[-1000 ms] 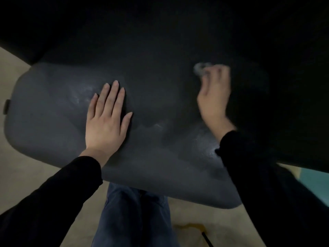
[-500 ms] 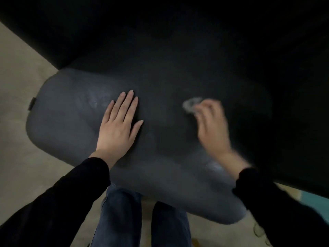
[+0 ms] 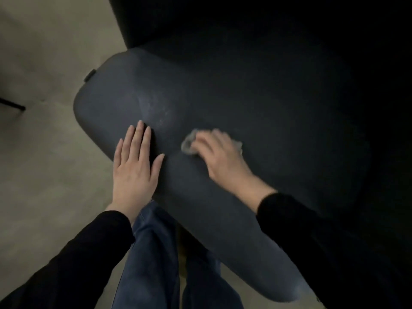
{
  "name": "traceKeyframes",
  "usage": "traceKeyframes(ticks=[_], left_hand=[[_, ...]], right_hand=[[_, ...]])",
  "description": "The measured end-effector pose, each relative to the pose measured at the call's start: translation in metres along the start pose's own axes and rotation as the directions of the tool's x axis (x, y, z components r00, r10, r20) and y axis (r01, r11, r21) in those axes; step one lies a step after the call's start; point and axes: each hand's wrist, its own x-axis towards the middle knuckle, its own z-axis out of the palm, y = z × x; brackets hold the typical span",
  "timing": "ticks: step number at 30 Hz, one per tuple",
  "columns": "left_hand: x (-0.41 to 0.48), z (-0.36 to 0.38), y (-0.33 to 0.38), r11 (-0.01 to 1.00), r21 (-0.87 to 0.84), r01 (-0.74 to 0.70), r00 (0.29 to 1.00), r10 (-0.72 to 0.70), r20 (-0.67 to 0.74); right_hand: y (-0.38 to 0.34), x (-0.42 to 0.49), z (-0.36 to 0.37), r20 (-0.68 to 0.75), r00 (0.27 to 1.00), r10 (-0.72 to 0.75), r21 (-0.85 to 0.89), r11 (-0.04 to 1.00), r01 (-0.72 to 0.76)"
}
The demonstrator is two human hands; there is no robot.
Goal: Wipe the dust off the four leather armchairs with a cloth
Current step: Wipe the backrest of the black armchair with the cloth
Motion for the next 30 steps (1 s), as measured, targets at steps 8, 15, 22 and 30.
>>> traceKeyframes(ticks=[8, 15, 22, 30], left_hand=[[-0.035, 0.019, 0.001, 0.989, -0.055, 0.135, 0.990, -0.136, -0.028], [-0.038, 0.022, -0.010, 0.977, -0.119, 0.179, 0.982, -0.185, -0.041], [-0.032, 0.027, -0.032, 0.980, -0.145, 0.133, 0.984, -0.148, -0.097], [-0.035, 0.021, -0.047, 0.975, -0.168, 0.144, 0.984, -0.160, -0.082]], right_hand=[[0.005, -0.074, -0.034, 0.329, 0.878, -0.347, 0.141, 0.937, 0.318], [0.061, 0.104, -0.030, -0.129, 0.971, 0.199, -0.010, 0.979, -0.202], [-0.021, 0.148, 0.037, 0.025, 0.996, -0.090, -0.068, 0.993, 0.092], [-0.029, -0.037, 0.005, 0.346, 0.779, -0.524, 0.154, 0.850, 0.503]])
